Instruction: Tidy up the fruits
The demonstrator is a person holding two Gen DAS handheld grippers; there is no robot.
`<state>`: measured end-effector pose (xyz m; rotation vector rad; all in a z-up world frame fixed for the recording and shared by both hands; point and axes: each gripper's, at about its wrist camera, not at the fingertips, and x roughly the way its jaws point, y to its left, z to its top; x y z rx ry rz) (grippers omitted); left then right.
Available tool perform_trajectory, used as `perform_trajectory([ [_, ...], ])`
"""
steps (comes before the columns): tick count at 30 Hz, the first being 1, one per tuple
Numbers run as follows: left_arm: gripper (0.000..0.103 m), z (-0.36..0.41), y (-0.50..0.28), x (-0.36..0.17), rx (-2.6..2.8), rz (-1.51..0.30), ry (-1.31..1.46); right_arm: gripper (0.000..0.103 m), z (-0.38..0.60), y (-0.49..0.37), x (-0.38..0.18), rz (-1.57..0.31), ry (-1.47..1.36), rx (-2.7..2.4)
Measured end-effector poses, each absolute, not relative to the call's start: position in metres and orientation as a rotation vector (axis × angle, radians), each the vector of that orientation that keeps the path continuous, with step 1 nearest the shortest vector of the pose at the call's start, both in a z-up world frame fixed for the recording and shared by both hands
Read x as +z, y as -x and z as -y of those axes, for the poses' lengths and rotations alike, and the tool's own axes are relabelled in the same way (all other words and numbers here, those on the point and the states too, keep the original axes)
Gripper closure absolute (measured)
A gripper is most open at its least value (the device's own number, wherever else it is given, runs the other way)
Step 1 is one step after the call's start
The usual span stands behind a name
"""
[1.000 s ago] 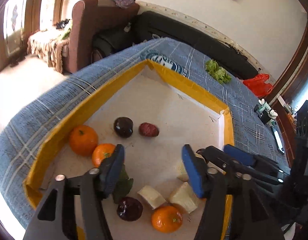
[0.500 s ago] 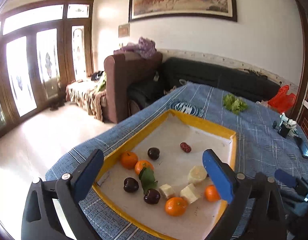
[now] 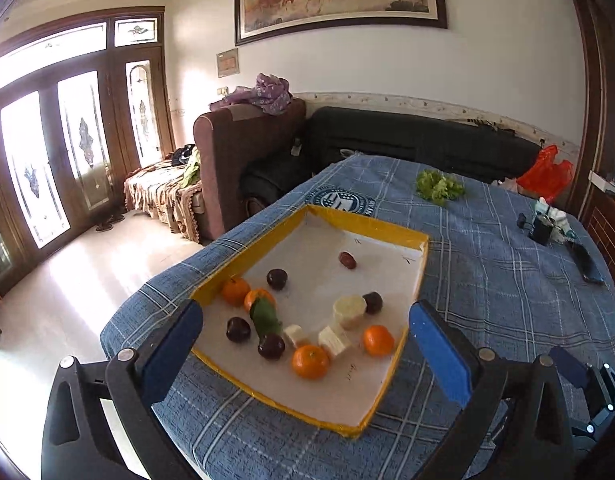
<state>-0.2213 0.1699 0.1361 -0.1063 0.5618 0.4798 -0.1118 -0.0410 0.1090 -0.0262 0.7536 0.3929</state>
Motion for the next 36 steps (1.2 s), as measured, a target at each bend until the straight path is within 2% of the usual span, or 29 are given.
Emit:
perform_trajectory([
  [6, 0.000, -0.164, 0.228, 0.139, 0.463, -0.566, 0.105, 0.019, 0.040, 0.127, 0.119, -0.712, 0.056, 0.390],
  [12, 0.000, -0.165, 0.241, 0.145, 0.483, -0.525, 0.113, 0.019, 0.034, 0.135, 0.121, -0.697, 0.082, 0.386],
  [15, 0.000, -0.163, 0.253, 0.154, 0.514, -0.452, 0.093, 0.019, 0.034, 0.138, 0.125, -0.687, 0.081, 0.382],
  [20, 0.000, -0.154, 0.294, 0.178, 0.615, -0.233, 0.066, 0.018, 0.034, 0.145, 0.132, -0.658, 0.073, 0.379],
  [24, 0.000, -0.152, 0.314, 0.187, 0.674, -0.149, 0.063, 0.017, 0.033, 0.150, 0.135, -0.639, 0.073, 0.379],
  [36, 0.000, -0.170, 0.277, 0.152, 0.482, -0.459, 0.161, 0.006, 0.028, 0.156, 0.131, -0.645, 0.111, 0.352],
])
